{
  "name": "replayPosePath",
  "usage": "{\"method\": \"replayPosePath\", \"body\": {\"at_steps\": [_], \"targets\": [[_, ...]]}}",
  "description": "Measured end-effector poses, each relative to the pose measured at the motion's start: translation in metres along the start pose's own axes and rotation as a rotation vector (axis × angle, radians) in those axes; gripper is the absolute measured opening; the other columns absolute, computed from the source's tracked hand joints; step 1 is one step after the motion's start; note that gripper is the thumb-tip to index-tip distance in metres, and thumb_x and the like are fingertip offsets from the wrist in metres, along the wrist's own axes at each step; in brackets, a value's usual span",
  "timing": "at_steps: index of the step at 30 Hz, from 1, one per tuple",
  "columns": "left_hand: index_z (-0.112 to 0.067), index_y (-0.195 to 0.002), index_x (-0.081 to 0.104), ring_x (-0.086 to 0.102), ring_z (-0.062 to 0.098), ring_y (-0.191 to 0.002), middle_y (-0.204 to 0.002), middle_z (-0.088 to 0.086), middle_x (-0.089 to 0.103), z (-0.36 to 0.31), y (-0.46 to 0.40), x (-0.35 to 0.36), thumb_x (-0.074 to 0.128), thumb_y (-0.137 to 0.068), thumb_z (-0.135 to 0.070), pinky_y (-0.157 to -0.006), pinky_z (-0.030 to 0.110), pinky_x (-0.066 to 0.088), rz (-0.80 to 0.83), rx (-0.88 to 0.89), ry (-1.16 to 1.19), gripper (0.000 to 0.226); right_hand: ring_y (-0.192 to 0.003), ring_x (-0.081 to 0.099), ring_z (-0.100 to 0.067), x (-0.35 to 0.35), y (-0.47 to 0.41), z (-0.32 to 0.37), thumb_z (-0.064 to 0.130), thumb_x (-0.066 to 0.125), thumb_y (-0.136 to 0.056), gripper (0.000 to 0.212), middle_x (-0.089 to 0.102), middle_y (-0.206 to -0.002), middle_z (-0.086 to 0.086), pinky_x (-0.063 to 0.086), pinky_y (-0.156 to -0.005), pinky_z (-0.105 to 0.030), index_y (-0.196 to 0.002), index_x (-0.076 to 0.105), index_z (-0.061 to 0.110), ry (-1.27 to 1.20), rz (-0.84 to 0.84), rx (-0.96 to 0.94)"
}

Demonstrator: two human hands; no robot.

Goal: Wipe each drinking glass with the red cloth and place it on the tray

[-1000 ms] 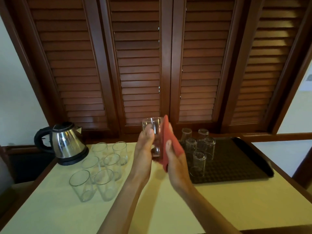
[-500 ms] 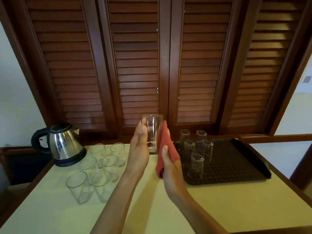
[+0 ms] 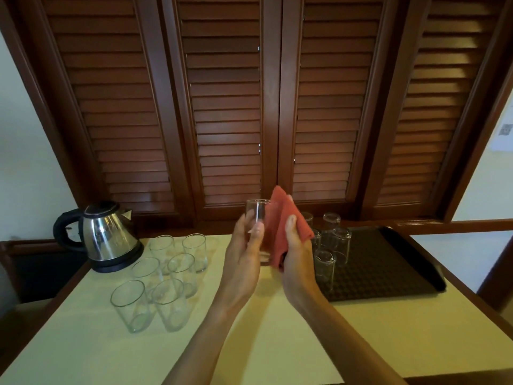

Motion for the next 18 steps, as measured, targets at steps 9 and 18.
{"method": "replayPosePath", "body": {"at_steps": [9,18], "targets": [[-0.034,-0.155,0.038,0.048,-0.004,-0.121,-0.124,-0.009,0.037,-0.006,-0.003,0.001,0.056,-0.092,-0.055,-0.094,0.024,0.058,-0.047,0.071,-0.134,0.069,-0.113,0.069,-0.017,-0.002,0.008,-0.002,0.054,0.048,-0.095,0.046,0.074,-0.117,0.000,0.058,-0.091,-0.038,-0.134,0.058,0.031,-0.012,-0.001,0.029],[-0.044,-0.154,0.041,0.054,0.000,-0.130,-0.134,-0.027,0.050,0.002,-0.005,-0.002,0.034,-0.102,-0.065,-0.110,0.037,0.051,-0.065,0.052,-0.141,0.056,-0.113,0.068,-0.014,-0.002,0.009,-0.010,0.054,0.051,-0.093,0.040,0.072,-0.122,0.006,0.057,-0.091,-0.037,-0.130,0.059,0.042,-0.049,0.014,0.044]]}}
Point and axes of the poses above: each hand's wrist, its own y-axis away from the middle knuckle, its own x-axis out of the palm, z = x × y, the point moved 6 cm from there along -y, towards the middle knuckle
